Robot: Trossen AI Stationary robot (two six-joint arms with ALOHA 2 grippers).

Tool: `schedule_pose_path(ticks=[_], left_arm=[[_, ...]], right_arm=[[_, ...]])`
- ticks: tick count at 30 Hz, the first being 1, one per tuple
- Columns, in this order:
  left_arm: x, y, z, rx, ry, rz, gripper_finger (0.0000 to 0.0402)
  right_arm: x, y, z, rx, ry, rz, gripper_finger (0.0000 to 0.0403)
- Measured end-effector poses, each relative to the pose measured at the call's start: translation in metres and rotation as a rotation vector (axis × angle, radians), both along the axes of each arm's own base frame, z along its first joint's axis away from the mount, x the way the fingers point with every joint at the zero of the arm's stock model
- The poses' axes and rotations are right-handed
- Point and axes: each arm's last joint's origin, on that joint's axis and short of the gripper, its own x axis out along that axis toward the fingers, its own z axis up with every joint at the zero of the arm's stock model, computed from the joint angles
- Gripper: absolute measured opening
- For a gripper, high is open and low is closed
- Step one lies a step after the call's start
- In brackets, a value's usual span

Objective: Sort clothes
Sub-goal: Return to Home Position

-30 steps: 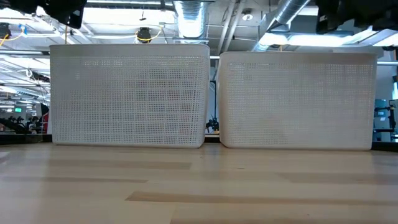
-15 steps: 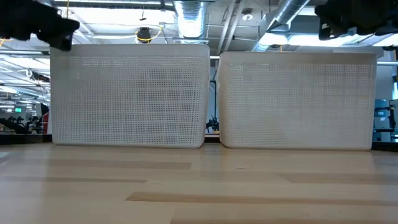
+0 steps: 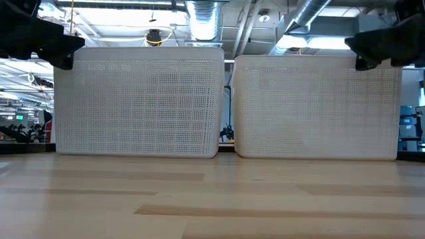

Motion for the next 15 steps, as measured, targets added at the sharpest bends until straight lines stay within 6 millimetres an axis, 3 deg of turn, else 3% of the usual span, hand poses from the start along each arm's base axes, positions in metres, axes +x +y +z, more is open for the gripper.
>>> schedule_pose_path(ticks=[7, 15], left_arm=[[0.0000, 0.0001, -0.0001, 0.012, 0.000, 0.004, 0.0183], [-0.0003, -0.0013, -0.0057, -0.020, 0.059, -0.046, 0.0183]], right_arm=[[-0.0087, -0.0024, 0.0016, -0.002, -0.045, 0.000, 0.0110], [-0.0096, -0.0028, -0.0062, 0.034, 0.029, 0.004, 0.0110]])
